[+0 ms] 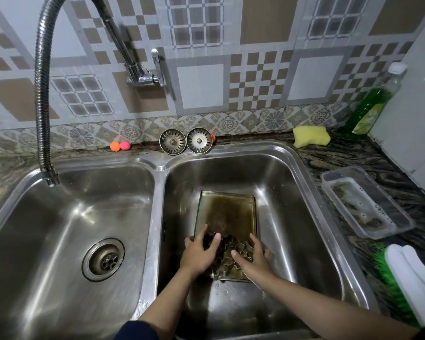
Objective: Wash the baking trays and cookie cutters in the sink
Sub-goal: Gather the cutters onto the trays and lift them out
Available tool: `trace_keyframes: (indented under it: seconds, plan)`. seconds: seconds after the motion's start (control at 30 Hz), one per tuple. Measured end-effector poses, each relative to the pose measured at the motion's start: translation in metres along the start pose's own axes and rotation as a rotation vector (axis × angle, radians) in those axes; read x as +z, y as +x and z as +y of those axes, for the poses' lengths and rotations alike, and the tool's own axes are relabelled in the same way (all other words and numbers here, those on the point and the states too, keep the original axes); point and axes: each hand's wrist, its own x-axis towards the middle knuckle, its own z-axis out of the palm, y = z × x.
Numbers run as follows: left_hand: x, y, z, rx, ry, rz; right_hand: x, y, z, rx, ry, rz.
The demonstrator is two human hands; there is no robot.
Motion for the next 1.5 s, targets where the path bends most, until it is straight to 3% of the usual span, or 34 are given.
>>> trace_keyframes:
  seconds: [0.27,0.6,0.87,1.23,1.5]
  plan:
    - [-0.005,0.002,0.002,-0.004,0.103,0.009,-0.005,0.002,-0.004,-0.073,0.236,0.053]
    - [-0.004,-0.013,0.008,0.043,0.146,0.111,-0.003,-0.006,-0.013,-0.222,0.237,0.091]
    - [-0.003,-0.021,0.041,0.266,0.096,0.215,-0.033,-0.034,-0.053,-0.477,0.092,0.289]
    - [-0.023,-0.027,0.131,0.705,-0.372,0.426,-0.088,-0.063,-0.130,-0.878,-0.168,0.597]
    - [-0.057,-0.033,0.188,0.936,-0.626,0.518,-0.109,-0.089,-0.194,-1.108,-0.347,0.698]
